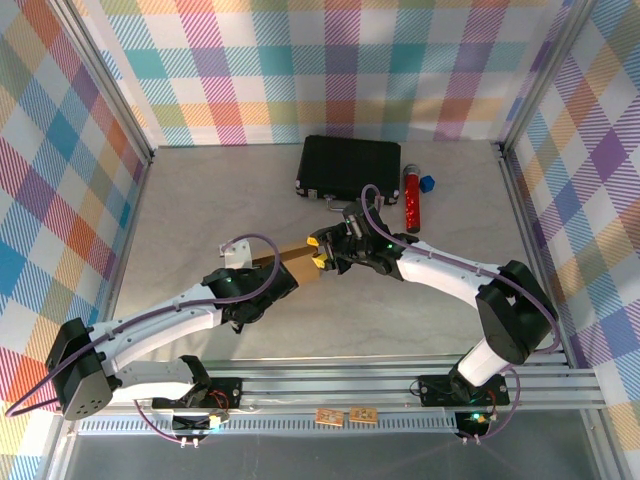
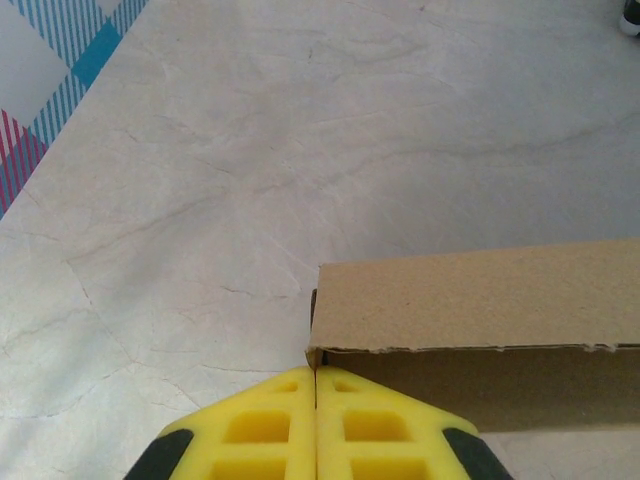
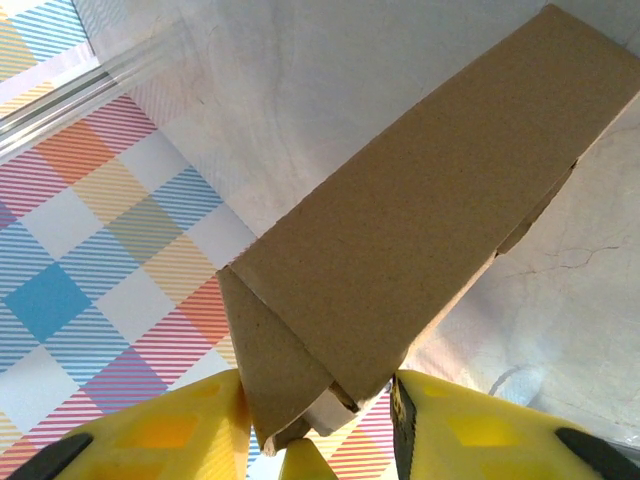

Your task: Fold the paper box

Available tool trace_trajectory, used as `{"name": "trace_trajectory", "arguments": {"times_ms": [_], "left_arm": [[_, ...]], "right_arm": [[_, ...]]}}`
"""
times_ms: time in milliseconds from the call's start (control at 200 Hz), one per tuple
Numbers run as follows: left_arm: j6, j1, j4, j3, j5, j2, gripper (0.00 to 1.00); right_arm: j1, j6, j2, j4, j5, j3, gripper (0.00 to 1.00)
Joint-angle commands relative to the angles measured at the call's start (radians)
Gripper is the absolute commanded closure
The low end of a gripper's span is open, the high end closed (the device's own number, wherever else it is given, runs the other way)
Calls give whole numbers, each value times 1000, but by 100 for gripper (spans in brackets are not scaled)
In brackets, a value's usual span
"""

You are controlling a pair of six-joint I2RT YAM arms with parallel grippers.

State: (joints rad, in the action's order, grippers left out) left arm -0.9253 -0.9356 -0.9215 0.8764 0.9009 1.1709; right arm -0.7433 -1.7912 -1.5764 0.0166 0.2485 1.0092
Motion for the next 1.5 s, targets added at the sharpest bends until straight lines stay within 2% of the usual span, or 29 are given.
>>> {"name": "trace_trajectory", "arguments": {"times_ms": [0, 190, 365, 435, 560, 665, 760, 875, 1020, 1125, 1230, 1495], "left_arm": [[9, -12, -16, 38, -11, -39, 84], [17, -12, -23, 50, -60, -100, 59], [-10, -12, -19, 60, -141, -187, 47], [-63, -13, -28, 79, -177, -232, 41], [-212, -12, -89, 158, -227, -273, 40], [-328, 21, -135, 230, -270, -283, 31], [-347, 188, -126, 245, -481, -276, 30], [-367, 389, -58, 174, -751, -289, 29], [-323, 567, -26, 100, -926, -288, 29], [-306, 646, 188, -2, -1046, -286, 32], [-330, 678, 326, -75, -1074, -284, 33], [-332, 713, 316, -140, -1086, -313, 47]], "right_arm": [[1, 19, -3, -57, 9, -31, 60], [1, 26, -6, -66, 11, -33, 61], [1, 30, -11, -75, 12, -36, 62], [1, 30, -11, -75, 11, -37, 62], [1, 31, -11, -81, 14, -36, 63], [0, 38, -8, -90, 14, -33, 63], [-1, 45, -1, -101, 11, -37, 63], [-2, 49, -3, -96, 11, -40, 63], [-2, 53, -3, -103, 9, -40, 64], [-2, 56, -3, -102, 9, -41, 63], [-2, 55, -8, -98, 12, -43, 64], [-2, 54, -12, -97, 11, -49, 64]]}}
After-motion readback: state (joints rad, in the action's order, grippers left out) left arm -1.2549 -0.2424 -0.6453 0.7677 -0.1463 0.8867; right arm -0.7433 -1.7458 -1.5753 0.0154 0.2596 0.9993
